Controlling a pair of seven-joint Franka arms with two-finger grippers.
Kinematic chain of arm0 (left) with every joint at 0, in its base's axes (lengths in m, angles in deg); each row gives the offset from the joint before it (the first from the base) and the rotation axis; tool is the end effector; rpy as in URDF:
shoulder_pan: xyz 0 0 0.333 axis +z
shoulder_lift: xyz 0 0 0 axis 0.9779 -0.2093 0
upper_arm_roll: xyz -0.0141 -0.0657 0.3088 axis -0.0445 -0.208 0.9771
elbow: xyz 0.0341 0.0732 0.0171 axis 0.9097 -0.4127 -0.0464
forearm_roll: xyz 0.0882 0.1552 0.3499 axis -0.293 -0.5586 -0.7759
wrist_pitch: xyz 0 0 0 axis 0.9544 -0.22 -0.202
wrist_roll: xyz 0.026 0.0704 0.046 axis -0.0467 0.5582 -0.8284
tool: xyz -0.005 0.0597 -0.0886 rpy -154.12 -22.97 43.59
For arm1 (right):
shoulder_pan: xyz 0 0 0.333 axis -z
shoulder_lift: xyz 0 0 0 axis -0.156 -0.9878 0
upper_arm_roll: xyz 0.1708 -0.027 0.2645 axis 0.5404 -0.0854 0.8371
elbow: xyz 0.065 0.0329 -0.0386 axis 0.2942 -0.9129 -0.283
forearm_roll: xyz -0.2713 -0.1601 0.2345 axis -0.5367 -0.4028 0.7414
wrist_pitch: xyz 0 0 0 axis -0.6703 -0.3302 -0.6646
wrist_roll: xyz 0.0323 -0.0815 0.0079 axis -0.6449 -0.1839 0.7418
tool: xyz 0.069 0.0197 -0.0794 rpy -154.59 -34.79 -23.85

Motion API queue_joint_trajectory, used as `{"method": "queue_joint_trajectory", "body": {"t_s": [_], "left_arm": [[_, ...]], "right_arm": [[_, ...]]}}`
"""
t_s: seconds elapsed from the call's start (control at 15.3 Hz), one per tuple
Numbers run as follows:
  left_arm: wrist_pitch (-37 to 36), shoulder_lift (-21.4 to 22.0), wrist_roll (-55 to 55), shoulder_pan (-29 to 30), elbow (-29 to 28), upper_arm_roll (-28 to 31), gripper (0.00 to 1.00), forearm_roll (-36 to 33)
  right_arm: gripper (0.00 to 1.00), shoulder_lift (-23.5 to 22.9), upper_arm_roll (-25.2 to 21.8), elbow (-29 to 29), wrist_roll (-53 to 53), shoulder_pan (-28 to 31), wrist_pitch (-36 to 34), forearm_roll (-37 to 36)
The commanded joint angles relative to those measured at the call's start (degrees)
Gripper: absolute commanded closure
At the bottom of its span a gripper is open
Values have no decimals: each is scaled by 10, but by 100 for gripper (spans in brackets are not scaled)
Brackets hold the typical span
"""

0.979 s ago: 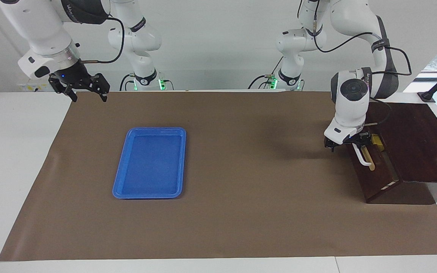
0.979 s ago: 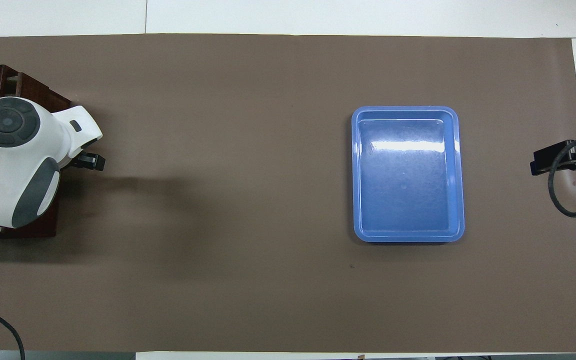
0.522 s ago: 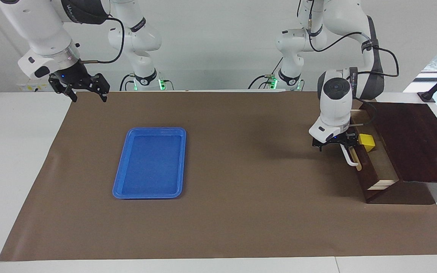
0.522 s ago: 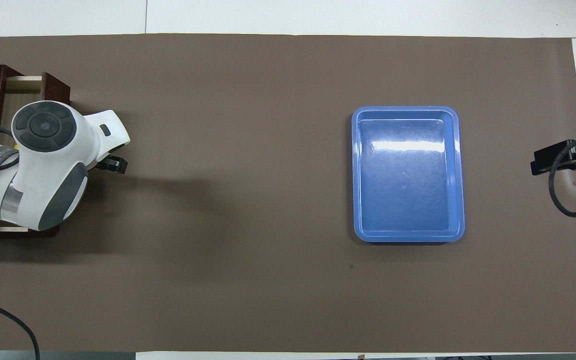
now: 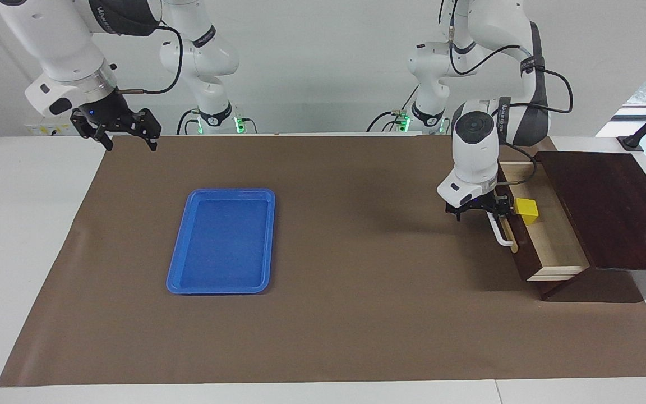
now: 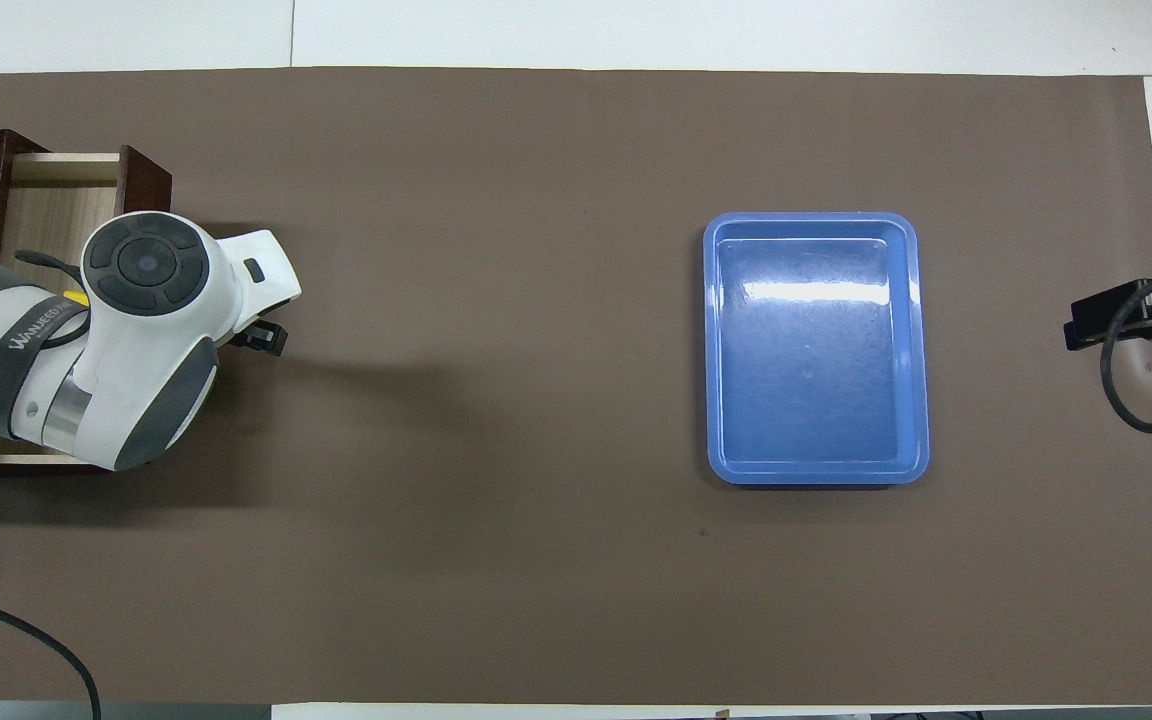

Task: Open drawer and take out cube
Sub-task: 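Pull the white drawer handle outward with the left gripper, then lower the left gripper into the drawer and close on the yellow cube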

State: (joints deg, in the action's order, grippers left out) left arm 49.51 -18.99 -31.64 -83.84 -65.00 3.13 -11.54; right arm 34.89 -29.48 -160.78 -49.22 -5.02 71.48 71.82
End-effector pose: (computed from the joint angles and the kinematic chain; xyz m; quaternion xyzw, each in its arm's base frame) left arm 0.5566 -0.1286 0.3917 -0.9647 0.1872 -0.0091 0.1852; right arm 0.5355 -0.0235 0.6165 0.9990 -0.0080 -0.0436 0.0093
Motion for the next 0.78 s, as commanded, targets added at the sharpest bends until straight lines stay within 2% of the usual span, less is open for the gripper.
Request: {"method": "queue_joint_trajectory", "body": {"t_s": [0.0,0.26,0.52,0.72], "left_arm": [[-16,13,-15,-24,-4,3,0,2],[-81,1,-10,-24,61,3,0,17],[-159,3,-16,-18,171,6,0,139],[-170,12,-92,18,207,11,0,196]], "right_arm": [[0,2,1,-1,17,10,5,4],[0,2,1,-1,17,9,5,4],[0,2,0,-1,17,10,5,4],[0,2,0,-1,17,10,5,4]]}}
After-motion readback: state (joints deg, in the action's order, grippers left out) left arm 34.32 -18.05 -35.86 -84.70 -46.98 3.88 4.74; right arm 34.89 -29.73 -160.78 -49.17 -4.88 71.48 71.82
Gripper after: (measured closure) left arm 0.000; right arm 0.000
